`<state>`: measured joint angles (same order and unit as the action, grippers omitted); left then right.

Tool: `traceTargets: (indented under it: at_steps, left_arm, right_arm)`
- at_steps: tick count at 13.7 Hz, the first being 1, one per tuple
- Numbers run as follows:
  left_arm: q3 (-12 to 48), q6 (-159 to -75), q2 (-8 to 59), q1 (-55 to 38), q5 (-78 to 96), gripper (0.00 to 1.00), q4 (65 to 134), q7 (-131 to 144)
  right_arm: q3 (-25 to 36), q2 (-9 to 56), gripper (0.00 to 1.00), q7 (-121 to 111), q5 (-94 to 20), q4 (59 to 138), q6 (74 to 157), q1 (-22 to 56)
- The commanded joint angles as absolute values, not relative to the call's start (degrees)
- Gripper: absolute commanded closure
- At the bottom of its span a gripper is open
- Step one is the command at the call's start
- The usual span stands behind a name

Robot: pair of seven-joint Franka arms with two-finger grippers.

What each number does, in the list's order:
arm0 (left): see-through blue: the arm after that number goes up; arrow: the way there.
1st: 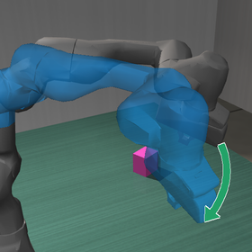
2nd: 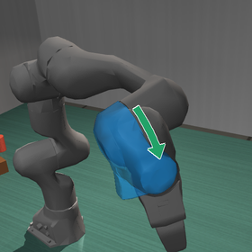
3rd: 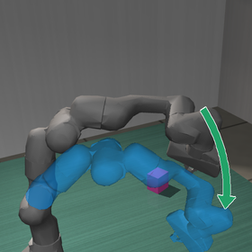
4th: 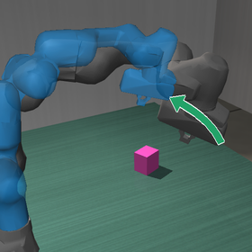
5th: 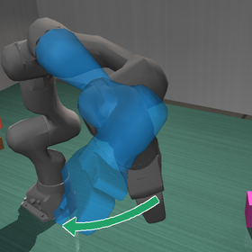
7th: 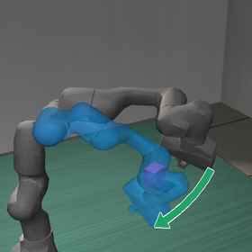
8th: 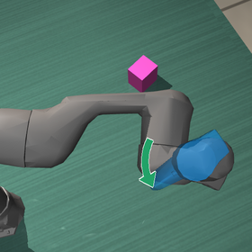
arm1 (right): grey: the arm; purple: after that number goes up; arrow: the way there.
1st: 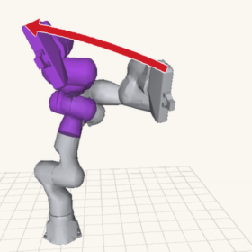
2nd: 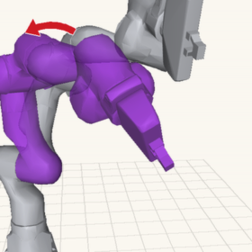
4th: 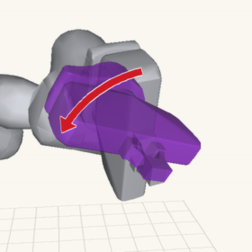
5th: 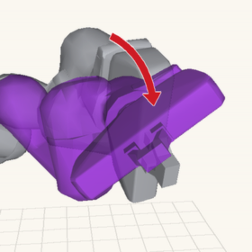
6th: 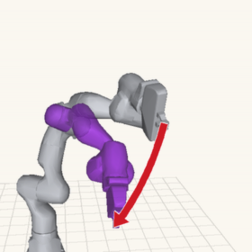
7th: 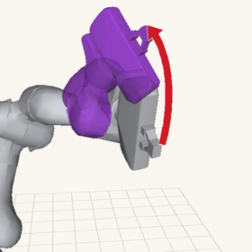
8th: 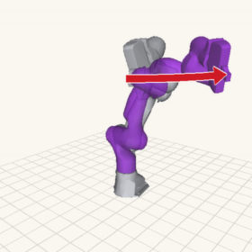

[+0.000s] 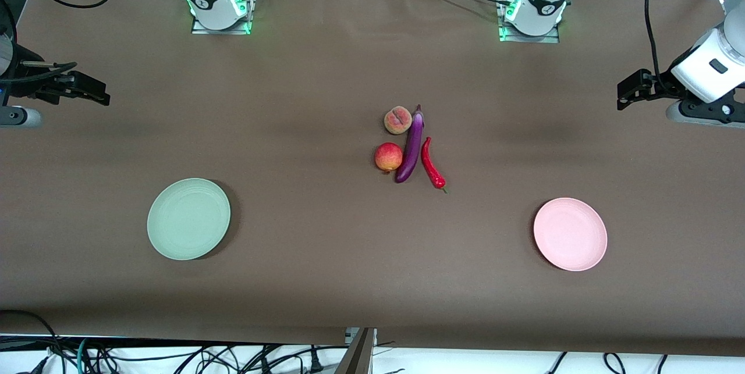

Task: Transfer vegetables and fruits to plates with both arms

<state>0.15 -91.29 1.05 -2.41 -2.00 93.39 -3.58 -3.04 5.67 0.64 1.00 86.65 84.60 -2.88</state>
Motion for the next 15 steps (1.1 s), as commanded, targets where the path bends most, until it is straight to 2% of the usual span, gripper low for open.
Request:
traceTargets:
  at_steps: [1, 15]
  left_arm:
    - [0.0, -91.2, 1.7, -2.5, -1.3, 0.0, 91.9, -4.7]
    - [0.6, -91.2, 1.7, -2.8, -1.4, 0.0, 91.9, -4.7]
  right_arm:
    - [-3.0, 5.9, 0.0, 0.1, 0.4, 85.9, 84.5, -2.9]
    - [-3.0, 5.9, 0.0, -0.1, 0.4, 85.9, 84.5, -2.9]
